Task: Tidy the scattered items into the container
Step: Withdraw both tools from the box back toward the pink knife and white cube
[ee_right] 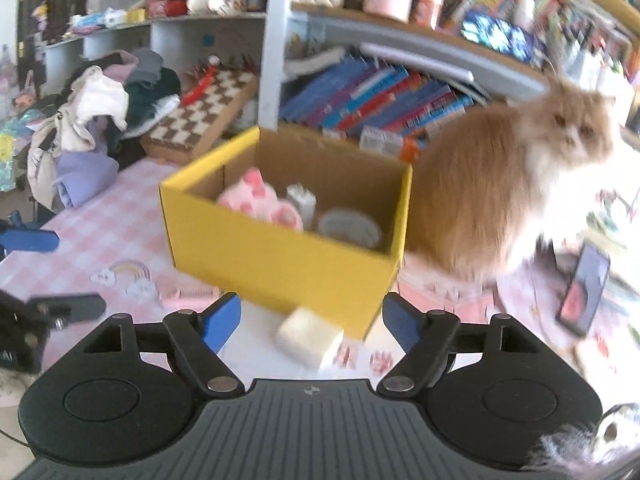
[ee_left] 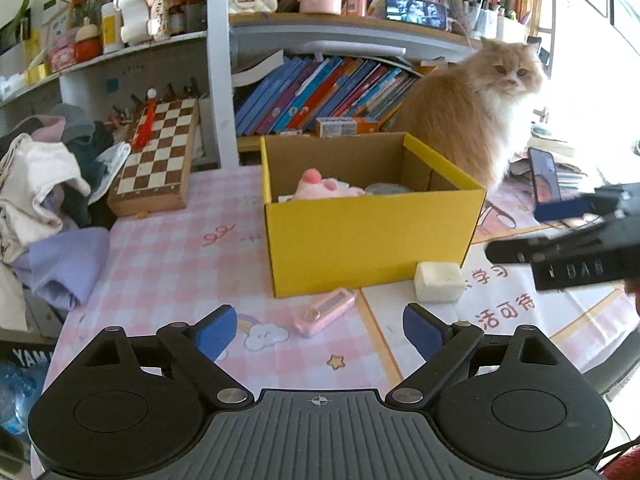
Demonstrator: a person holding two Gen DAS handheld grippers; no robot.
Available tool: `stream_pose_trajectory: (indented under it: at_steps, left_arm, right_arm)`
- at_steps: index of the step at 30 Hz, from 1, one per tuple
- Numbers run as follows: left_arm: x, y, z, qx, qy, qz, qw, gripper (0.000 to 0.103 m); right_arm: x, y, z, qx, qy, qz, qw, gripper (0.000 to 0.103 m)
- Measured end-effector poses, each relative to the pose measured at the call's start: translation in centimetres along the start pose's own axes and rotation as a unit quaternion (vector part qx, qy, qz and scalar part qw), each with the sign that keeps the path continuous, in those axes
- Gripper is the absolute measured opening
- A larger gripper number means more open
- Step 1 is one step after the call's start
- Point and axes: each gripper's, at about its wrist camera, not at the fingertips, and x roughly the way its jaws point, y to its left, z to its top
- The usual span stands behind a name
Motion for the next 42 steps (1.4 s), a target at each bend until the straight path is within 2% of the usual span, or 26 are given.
stream_pose_trajectory:
  at_steps: [6,17,29,37,42]
  left_arm:
    - [0.3,-0.4,-1.3,-0.004,0.017,0.010,0.9998,0.097]
    - [1.1,-1.9,-3.4,0.002,0.058,0.001,0.9983,0.097]
    - [1.7,-2.0,-3.3,-0.002,0.065,0.005,0.9979,0.097]
    - [2.9,-1.1,-3.2,-0.027,0.091,0.011,0.9954,0.099]
    - [2.9,-1.4,-3.2,-0.017,0.079,0.009,0.9967,0.099]
  right_arm:
    - [0.2,0.4,-3.2,0.033,0.026,-0.008,0.999,0.081]
    - [1.2,2.3,-6.3,0.022,0.076,0.010,0.997,0.081]
    - [1.9,2.0,-6.2,0.023,0.085,0.013,0.996,0.082]
    - [2.3,1.9,-6.1,0.020,0.083,0.012,0.996,0.081]
    - [2.9,1.7,-6.1,0.021,0.088,0.010,0.996,0.081]
